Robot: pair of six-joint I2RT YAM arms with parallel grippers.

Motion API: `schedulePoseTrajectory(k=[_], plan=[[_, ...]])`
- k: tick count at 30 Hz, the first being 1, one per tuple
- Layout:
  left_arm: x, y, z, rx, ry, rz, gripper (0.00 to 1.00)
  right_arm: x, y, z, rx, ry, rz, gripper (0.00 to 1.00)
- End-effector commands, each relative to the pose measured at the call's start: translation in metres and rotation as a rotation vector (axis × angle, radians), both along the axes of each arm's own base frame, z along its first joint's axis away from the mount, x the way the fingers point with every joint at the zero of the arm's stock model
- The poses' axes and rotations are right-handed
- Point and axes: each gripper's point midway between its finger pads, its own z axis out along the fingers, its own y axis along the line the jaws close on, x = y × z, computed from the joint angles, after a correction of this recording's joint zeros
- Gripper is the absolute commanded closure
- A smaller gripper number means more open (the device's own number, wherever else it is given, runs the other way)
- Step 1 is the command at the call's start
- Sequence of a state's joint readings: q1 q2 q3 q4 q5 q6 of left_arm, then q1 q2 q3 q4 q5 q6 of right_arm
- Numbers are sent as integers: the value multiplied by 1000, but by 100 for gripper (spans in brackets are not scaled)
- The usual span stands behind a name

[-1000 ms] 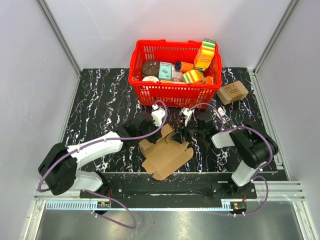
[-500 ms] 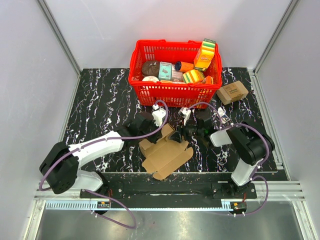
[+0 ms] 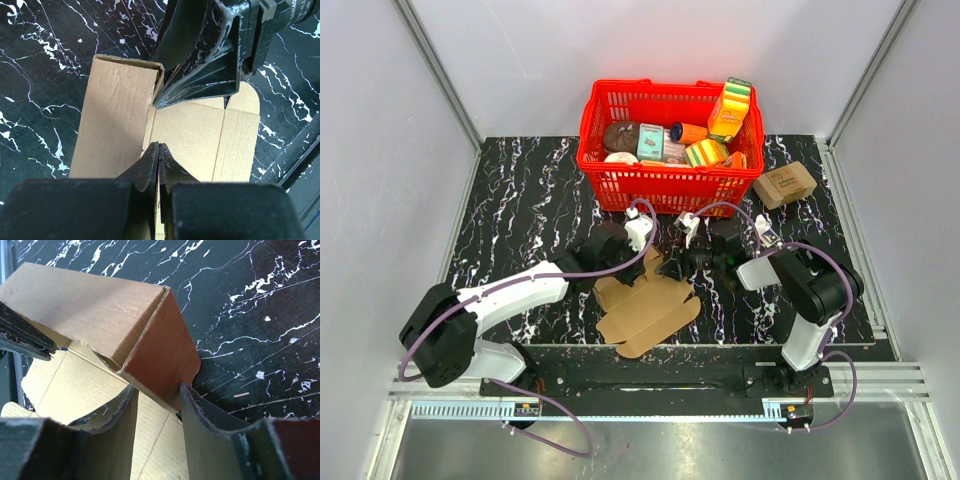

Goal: Fold the paper box

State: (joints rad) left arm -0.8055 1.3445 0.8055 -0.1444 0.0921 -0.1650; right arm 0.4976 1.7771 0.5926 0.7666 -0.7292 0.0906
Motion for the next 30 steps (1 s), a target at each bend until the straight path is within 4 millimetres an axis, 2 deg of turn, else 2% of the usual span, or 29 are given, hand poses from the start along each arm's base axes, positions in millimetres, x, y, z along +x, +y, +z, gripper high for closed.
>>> schedulePoseTrajectory(k=[1, 10, 17, 22, 25, 28, 30], plan=[[11, -10, 18, -27, -45, 0, 100, 6, 13, 16, 47, -56, 42, 58], [10, -10, 14, -22, -39, -2, 100, 7, 13, 14, 44, -53, 39, 67], [9, -10, 17, -32, -39, -3, 100, 8, 13, 15, 43, -55, 32, 69], [7, -16, 47, -94, -70, -26, 100, 8, 12, 14, 39, -57, 25, 69], [5, -19, 78, -148, -108, -46, 100, 8, 11, 14, 39, -59, 22, 69], [6, -12, 104, -177, -164, -33, 100, 8, 11, 14, 38, -60, 18, 69], [10, -3, 113, -179, -195, -6, 100, 10, 10, 14, 37, -63, 12, 70]])
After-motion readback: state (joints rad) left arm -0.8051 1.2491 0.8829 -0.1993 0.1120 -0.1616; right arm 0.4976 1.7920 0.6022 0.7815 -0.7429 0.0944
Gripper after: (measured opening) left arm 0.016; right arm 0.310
